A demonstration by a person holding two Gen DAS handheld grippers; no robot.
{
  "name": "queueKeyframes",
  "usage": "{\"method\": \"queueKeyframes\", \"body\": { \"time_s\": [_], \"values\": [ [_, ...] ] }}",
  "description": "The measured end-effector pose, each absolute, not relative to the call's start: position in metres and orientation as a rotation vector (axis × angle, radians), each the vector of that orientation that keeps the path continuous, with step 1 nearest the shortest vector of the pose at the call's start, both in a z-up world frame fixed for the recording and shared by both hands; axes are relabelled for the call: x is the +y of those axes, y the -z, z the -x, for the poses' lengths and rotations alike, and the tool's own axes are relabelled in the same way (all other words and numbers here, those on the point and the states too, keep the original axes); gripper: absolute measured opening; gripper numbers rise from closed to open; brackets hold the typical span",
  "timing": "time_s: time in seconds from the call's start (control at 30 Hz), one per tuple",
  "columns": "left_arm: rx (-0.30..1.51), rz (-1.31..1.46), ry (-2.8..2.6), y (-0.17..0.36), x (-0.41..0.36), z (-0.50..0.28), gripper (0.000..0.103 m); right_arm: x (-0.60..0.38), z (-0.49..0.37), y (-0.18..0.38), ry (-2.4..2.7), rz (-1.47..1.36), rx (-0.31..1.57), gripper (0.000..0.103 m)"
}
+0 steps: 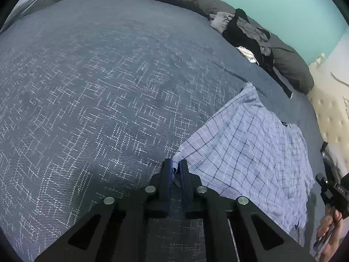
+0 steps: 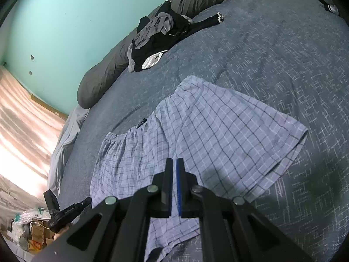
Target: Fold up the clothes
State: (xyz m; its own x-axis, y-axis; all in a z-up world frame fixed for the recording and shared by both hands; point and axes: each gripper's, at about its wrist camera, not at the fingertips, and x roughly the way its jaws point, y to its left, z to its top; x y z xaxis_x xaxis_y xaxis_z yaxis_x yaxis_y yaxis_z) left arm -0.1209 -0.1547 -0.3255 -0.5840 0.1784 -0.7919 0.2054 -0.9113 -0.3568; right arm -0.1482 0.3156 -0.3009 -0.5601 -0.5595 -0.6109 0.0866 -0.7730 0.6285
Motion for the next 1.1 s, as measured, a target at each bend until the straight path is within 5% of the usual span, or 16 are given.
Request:
{"method": "queueKeyframes", "body": {
  "time_s": [1.1],
  "values": [
    [0.506, -1.439, 2.902, 0.245, -0.050, 0.126, 0.002, 0.346, 0.142, 0.308, 2.295, -1.192, -0.915, 0.003]
  ]
}}
